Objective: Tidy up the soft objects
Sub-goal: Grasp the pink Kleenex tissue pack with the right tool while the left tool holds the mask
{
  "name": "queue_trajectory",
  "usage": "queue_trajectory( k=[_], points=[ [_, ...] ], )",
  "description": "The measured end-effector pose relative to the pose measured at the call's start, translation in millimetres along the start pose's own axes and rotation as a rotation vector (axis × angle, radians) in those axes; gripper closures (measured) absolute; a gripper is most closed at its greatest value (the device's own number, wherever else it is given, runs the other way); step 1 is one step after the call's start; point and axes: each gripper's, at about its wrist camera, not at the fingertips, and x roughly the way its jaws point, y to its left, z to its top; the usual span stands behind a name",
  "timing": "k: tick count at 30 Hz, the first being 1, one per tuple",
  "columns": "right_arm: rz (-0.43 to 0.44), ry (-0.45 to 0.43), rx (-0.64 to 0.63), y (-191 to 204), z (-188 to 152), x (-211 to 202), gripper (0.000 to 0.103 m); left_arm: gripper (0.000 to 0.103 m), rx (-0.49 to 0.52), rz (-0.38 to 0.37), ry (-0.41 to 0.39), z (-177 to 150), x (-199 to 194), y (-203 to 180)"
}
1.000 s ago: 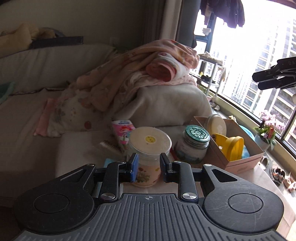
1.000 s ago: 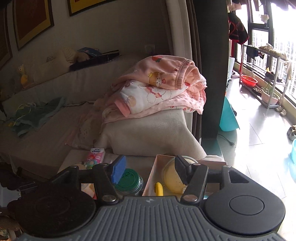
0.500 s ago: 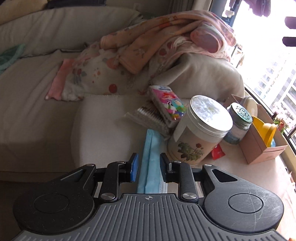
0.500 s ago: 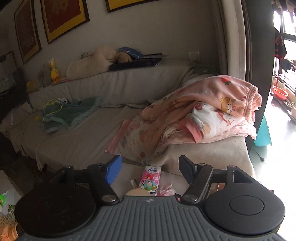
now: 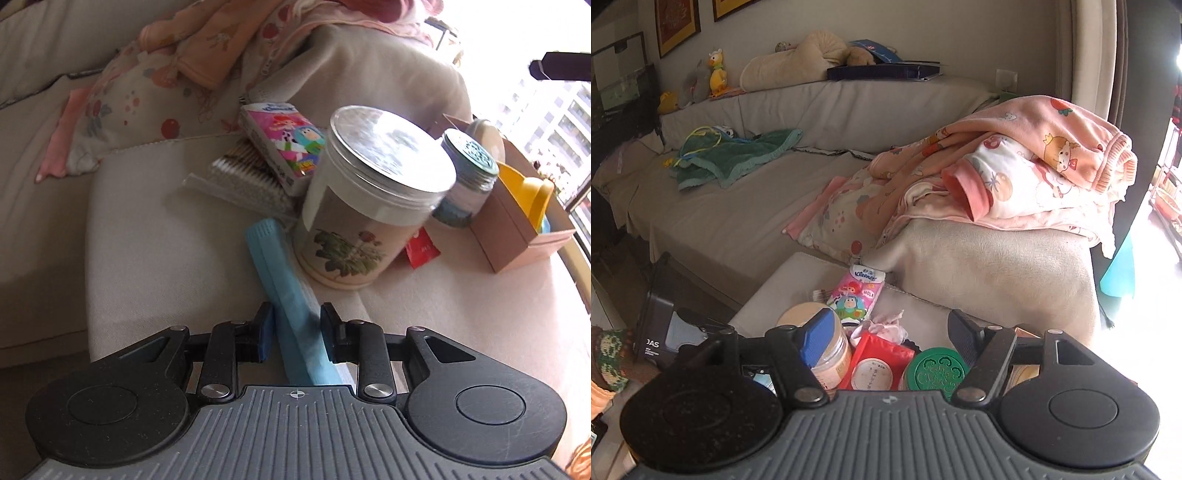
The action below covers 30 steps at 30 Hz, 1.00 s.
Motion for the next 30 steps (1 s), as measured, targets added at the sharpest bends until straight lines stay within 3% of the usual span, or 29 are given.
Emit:
queue_trajectory(
  k=[5,11,13,15,19,21,25,30],
  points=[
    [0.013,0.014,0.018,-4,-2,19,0.035,0.068,0.095,0.133,-0.036,-12,3,-31],
    [0.008,0.075,0.075,-10,-2,37,0.035,0.069,0.078,0.137,-0.082,-29,-6,-35],
    [0.027,0.085,0.127,-14,3,44,0.035,0.083,0.083,0.125,-0.108,-36,-9,-35],
    [0.069,0.104,0.185,-17,12,57,0.034,0.089,0.071,0.084,-0.133,-41,-11,-32],
    [0.145,0.260,0.247,-11,44,109,0.034,0.091,-0.007,0.056,-0.160,-41,-14,-18],
    [0.122,0.302,0.257,-2,56,137,0.034,0.092,-0.039,0.078,-0.196,-37,-20,-7],
    [0.046,0.379,0.142,28,75,196,0.034,0.092,-0.147,0.093,-0.286,-31,-34,17],
    [0.031,0.526,0.148,41,74,252,0.035,0.092,-0.271,0.080,-0.338,-38,-38,36]
  ],
)
